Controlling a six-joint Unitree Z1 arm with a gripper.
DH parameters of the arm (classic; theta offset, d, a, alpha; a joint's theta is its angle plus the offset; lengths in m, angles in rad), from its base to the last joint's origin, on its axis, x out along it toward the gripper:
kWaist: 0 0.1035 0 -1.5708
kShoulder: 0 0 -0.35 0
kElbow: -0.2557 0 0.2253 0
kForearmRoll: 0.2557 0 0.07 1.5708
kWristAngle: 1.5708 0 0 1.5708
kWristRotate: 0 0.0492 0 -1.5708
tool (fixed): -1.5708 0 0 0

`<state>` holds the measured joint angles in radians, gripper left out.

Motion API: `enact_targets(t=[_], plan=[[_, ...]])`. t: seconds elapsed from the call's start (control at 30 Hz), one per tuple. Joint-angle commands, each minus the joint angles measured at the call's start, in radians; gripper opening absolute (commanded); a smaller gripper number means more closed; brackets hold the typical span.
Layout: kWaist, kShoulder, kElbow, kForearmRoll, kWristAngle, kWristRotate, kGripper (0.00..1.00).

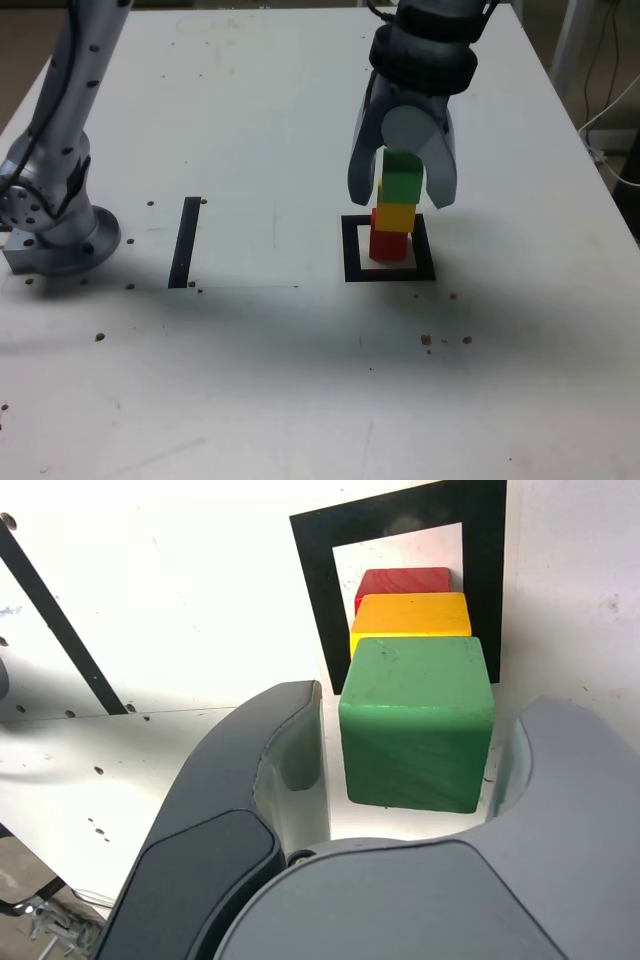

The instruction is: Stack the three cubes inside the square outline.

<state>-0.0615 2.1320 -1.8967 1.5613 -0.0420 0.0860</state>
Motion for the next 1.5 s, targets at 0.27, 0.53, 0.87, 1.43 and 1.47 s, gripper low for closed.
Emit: enact_targets(t=[0.27,0.53,0.87,1.43,1.47], plan=[[0.002,-0.045,0.008,0.013,0.034,-0.004,0.99],[0.001,-0.172,0.061,0.017,0.104,-0.038,0.99],[-0.001,-0.340,0.349,-0.006,0.139,-0.107,1.00],[-0.001,-0.508,0.868,-0.270,0.125,-0.185,1.00],[-0.001,-0.512,0.896,-0.290,0.123,-0.189,1.00]])
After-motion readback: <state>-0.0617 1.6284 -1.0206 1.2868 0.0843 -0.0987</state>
